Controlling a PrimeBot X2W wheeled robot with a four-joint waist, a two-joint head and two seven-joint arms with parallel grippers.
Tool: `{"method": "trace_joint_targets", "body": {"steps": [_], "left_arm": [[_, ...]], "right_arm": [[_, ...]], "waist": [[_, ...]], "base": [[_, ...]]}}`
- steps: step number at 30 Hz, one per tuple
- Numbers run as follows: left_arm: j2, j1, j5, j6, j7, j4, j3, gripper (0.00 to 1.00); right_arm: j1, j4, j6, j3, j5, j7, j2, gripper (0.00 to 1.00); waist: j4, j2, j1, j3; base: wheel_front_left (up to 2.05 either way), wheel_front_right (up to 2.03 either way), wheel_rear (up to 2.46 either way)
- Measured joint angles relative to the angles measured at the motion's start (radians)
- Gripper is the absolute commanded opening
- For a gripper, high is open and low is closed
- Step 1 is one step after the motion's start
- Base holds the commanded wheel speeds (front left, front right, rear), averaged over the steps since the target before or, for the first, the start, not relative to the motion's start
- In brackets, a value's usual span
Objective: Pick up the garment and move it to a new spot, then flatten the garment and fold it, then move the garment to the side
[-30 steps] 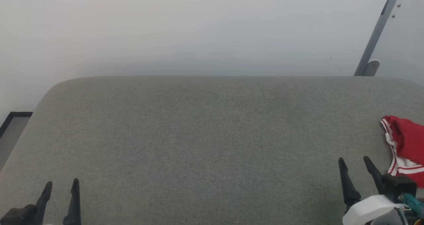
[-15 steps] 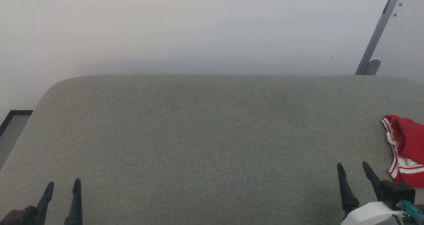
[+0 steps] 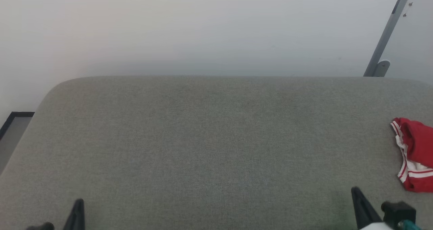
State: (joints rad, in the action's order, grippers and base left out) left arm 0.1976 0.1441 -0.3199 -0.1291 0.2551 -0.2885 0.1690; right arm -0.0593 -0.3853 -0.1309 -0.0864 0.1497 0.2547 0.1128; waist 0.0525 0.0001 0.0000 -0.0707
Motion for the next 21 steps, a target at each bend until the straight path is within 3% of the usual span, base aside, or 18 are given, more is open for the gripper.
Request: {"method": "trace_joint_targets", "body": {"steps": [21], "left_arm": [[-0.046,-0.033,-0.295,0.000,-0.087,-0.010,-0.014,0.00]], "right_arm": [[0.010,0.010,0.000,-0.007,0.331,-0.085,-0.018,0.00]], "waist": [[-0.008,0.0000,0.0000,0.011]], "base": [[0.00,0.00,0.00]]}}
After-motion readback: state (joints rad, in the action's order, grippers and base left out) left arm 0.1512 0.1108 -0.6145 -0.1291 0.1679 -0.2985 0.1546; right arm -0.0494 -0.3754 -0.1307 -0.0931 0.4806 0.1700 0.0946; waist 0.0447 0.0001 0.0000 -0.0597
